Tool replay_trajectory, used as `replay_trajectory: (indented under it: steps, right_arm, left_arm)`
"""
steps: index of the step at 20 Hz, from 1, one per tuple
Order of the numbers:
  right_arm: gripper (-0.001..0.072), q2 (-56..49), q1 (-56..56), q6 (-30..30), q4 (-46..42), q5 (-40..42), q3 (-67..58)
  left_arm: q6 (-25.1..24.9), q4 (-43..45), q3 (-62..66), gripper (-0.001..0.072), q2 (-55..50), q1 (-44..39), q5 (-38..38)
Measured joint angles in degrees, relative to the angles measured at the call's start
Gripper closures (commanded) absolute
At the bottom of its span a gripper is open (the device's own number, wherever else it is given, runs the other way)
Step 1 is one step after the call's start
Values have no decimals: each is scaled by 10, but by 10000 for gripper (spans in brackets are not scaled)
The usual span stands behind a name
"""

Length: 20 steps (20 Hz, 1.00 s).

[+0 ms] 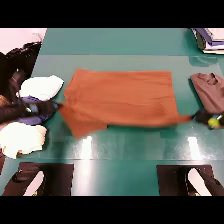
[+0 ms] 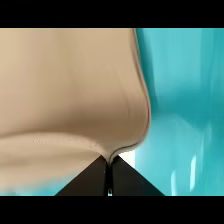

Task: Fold the shirts.

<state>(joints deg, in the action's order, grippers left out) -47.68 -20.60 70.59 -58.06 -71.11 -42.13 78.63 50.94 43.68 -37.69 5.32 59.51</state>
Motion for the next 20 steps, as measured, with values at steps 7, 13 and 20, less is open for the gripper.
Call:
replay_trajectory:
  steps: [7, 13, 20]
  right_arm:
    - [694, 51, -19, 0, 126, 79, -424]
    - [694, 24, -85, -1, 141, 74, -716]
    - [694, -11, -125, 11, 114, -28, -733]
  left_arm:
    - [-36, 23, 465, 680, 0, 0, -106]
    - [-64, 32, 739, 681, 2, 0, -166]
    - [-29, 36, 750, 680, -54, 0, -63]
